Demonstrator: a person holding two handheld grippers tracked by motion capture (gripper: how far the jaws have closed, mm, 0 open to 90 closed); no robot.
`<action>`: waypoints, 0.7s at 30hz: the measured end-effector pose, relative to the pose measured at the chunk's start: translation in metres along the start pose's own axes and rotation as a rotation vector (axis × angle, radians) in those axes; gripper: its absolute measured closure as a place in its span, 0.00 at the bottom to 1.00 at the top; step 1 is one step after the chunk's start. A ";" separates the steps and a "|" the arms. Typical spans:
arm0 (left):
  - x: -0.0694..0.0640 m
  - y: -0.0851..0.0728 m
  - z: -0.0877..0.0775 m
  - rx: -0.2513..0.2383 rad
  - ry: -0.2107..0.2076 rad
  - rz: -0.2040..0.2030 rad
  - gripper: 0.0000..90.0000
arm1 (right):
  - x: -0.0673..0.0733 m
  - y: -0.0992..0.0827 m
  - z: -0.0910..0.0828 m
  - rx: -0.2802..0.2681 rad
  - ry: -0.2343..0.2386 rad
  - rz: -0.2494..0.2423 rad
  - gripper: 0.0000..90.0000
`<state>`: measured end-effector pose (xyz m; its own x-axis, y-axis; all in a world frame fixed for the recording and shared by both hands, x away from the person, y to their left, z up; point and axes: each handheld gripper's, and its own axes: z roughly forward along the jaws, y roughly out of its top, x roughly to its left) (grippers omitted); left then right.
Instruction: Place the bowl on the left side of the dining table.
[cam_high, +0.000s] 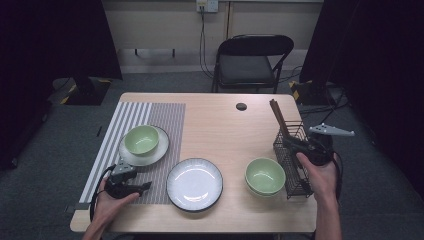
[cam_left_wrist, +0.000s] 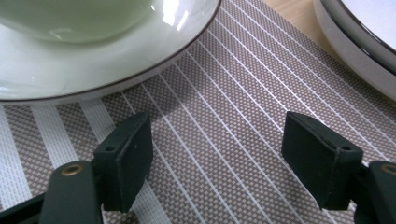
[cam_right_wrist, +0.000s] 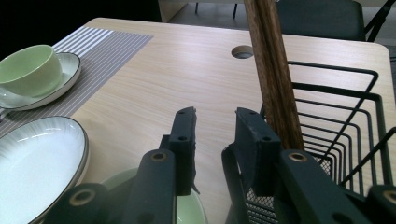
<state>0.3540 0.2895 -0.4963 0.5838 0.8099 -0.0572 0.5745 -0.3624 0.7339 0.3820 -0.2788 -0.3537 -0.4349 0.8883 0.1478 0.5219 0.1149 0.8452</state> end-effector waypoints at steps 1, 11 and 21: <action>0.000 -0.001 0.000 -0.007 0.000 0.002 0.28 | 0.000 0.000 0.000 -0.002 -0.002 0.000 0.78; -0.003 -0.003 0.004 -0.026 0.046 0.029 0.26 | -0.004 -0.001 0.001 0.009 -0.019 0.019 0.84; -0.003 -0.003 0.004 -0.025 0.046 0.025 0.25 | -0.004 0.000 0.001 0.016 -0.026 0.019 0.89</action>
<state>0.3530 0.2863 -0.5011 0.5709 0.8210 -0.0078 0.5452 -0.3720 0.7513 0.3842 -0.2817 -0.3551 -0.4054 0.9017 0.1505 0.5422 0.1046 0.8337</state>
